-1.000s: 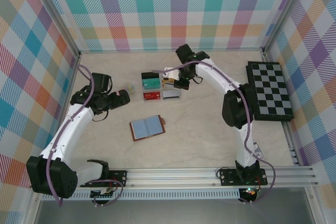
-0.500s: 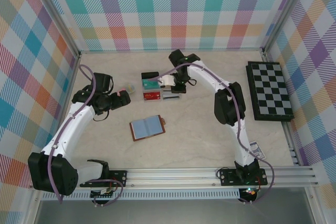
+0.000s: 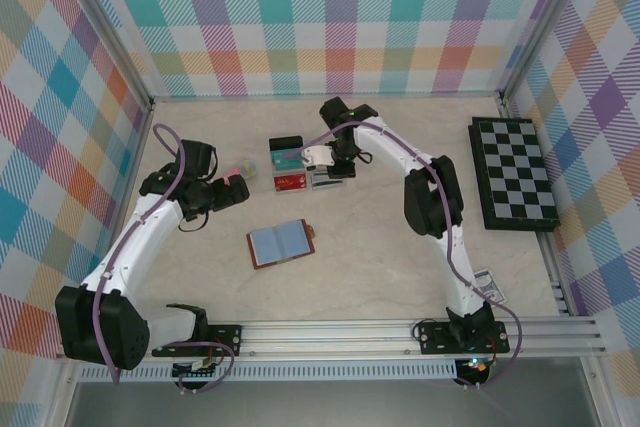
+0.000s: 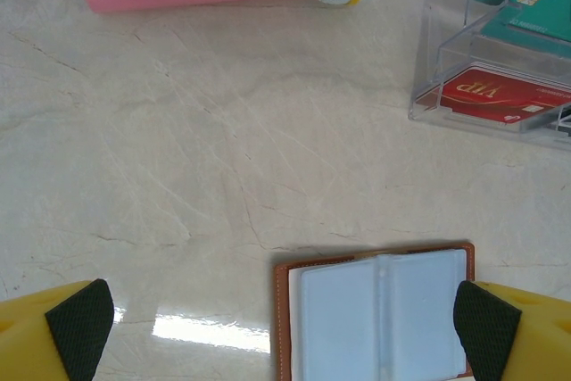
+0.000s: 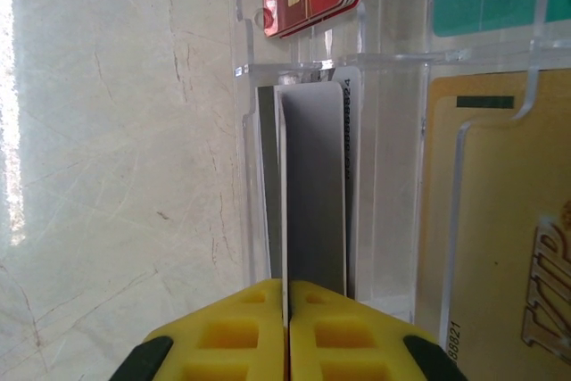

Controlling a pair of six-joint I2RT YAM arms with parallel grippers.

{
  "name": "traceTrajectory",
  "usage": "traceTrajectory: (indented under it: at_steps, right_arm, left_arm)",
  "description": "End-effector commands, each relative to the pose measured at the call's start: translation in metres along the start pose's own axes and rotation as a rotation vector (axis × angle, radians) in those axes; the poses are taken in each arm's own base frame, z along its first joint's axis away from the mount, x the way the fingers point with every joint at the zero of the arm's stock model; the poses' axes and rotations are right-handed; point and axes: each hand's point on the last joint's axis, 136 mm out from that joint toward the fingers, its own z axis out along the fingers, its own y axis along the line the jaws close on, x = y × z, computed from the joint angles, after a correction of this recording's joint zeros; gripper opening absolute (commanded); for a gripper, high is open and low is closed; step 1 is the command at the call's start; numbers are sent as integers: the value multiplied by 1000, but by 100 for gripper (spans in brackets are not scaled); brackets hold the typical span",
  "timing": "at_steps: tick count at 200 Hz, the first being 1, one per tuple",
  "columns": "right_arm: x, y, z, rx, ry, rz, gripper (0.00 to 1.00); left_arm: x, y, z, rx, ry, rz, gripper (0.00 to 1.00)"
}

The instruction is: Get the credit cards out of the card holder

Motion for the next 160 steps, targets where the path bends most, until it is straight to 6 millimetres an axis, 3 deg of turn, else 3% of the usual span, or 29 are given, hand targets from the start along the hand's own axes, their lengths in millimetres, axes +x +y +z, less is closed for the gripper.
traceTrajectory:
  at_steps: [1,76,122,160]
  right_arm:
    - [-7,0,3,2,-7,-31,10]
    - [-16,-4,-9,29,-35,-13,15]
    - [-34,-3,-45,54,-135,56,24]
    - [-52,7,-88,94,-272,138,30]
  left_arm:
    - [0,5,3,-10,6,7,100]
    - [1,4,3,-4,8,8,100]
    - [1,3,2,3,7,4,100]
    - [3,-1,2,38,21,-40,100]
